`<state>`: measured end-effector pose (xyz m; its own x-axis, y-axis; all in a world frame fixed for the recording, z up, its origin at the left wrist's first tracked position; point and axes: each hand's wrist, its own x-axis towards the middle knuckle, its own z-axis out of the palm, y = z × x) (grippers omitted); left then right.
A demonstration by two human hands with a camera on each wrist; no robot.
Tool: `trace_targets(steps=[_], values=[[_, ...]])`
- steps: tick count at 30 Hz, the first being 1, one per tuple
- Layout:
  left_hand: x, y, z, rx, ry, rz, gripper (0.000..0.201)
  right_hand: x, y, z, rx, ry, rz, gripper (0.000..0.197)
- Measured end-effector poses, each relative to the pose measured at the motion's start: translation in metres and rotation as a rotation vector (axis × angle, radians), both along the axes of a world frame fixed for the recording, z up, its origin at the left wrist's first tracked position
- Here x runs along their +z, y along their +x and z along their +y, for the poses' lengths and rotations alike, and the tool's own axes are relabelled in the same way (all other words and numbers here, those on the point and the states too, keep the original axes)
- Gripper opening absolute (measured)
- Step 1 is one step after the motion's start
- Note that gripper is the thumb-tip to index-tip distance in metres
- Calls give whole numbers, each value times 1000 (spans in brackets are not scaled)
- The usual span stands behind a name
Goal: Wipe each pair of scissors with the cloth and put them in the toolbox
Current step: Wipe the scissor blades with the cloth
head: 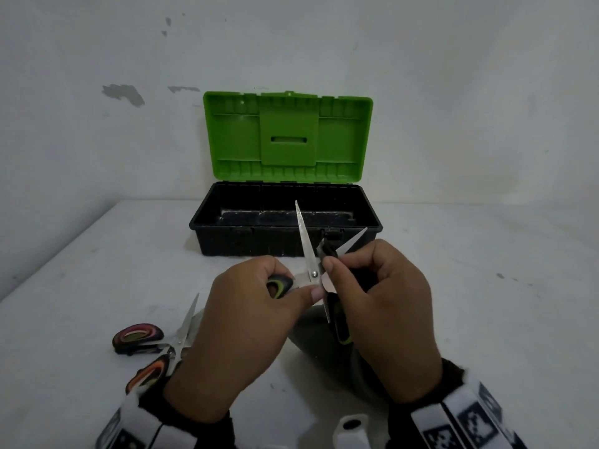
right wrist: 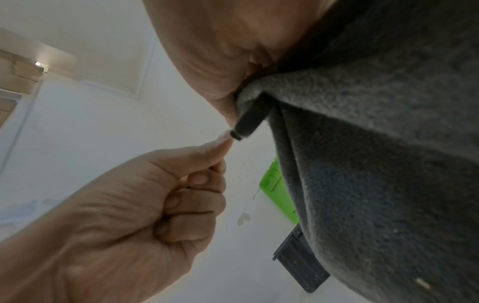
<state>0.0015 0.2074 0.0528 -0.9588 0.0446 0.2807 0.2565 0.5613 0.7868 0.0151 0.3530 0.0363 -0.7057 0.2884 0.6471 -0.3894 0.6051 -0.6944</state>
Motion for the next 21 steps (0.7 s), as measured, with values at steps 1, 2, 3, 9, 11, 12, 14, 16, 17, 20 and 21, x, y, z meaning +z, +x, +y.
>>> trace_targets(steps=[1, 2, 3, 9, 11, 12, 14, 16, 17, 20, 21], values=[[0, 1, 1, 0, 1, 6, 29, 1, -1, 1, -22, -14, 12, 12], [-1, 1, 1, -1, 3, 8, 29, 2, -2, 3, -36, -27, 19, 13], [-1, 0, 1, -2, 11, 10, 28, 2, -2, 3, -36, -36, 20, 13], [-2, -2, 0, -19, 30, 24, 27, 4, 2, 2, 65, -15, -13, 8], [-2, -2, 1, -22, 39, 39, 27, 5, 0, 4, 8, -38, 34, 11], [-2, -2, 3, -25, 47, 43, 27, 5, -1, 4, -14, -42, 50, 12], [-2, -2, 3, -27, 55, 48, 27, 4, 1, 0, -14, -43, 51, 13], [-2, -2, 2, -27, 49, 50, 26, 3, 4, -3, 18, -35, 33, 12], [-3, -2, 1, -30, 52, 51, 26, 3, 5, -3, 23, -37, 32, 12], [-4, -2, 3, -34, 72, 67, 28, 6, 2, 1, -32, -54, 70, 14], [-4, -2, 3, -30, 74, 77, 28, 6, 1, 1, -45, -70, 74, 14]])
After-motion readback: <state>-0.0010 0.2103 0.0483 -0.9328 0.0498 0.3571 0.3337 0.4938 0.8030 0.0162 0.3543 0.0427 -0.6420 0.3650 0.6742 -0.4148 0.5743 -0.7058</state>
